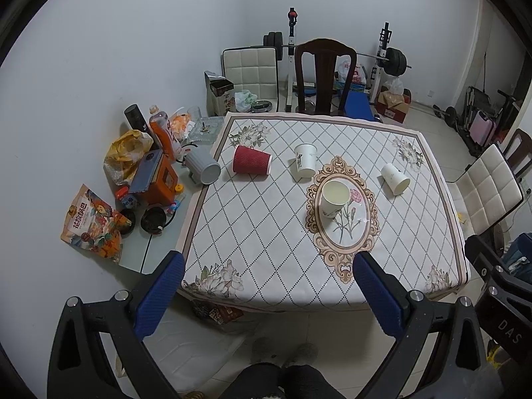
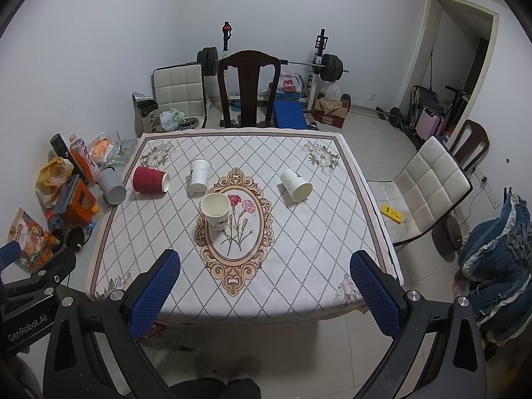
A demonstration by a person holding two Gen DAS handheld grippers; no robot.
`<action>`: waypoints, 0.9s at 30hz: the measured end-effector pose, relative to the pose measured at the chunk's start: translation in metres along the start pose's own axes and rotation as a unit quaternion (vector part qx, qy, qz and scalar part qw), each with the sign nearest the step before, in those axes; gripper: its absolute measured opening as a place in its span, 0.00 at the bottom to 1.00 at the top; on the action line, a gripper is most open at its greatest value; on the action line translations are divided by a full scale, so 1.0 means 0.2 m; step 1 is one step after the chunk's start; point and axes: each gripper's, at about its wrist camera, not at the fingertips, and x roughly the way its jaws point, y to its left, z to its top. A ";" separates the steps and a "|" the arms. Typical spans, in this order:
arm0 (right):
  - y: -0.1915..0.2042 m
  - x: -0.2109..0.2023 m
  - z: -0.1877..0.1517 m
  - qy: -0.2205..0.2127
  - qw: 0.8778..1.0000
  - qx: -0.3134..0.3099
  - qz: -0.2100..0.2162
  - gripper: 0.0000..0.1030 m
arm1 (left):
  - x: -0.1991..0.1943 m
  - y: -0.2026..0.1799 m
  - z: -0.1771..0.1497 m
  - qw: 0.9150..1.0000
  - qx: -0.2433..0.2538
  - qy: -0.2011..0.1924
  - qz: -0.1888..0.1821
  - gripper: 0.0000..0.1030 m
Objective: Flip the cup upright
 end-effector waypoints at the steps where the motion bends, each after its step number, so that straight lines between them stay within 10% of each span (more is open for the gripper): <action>1: 0.00 0.00 0.00 0.000 1.000 0.000 0.000 1.00 | 0.00 0.00 0.00 1.000 0.000 0.000 -0.001 1.00; 27: 0.02 0.01 0.03 0.006 1.000 -0.005 0.006 1.00 | -0.01 -0.03 0.01 1.000 -0.001 -0.002 0.005 1.00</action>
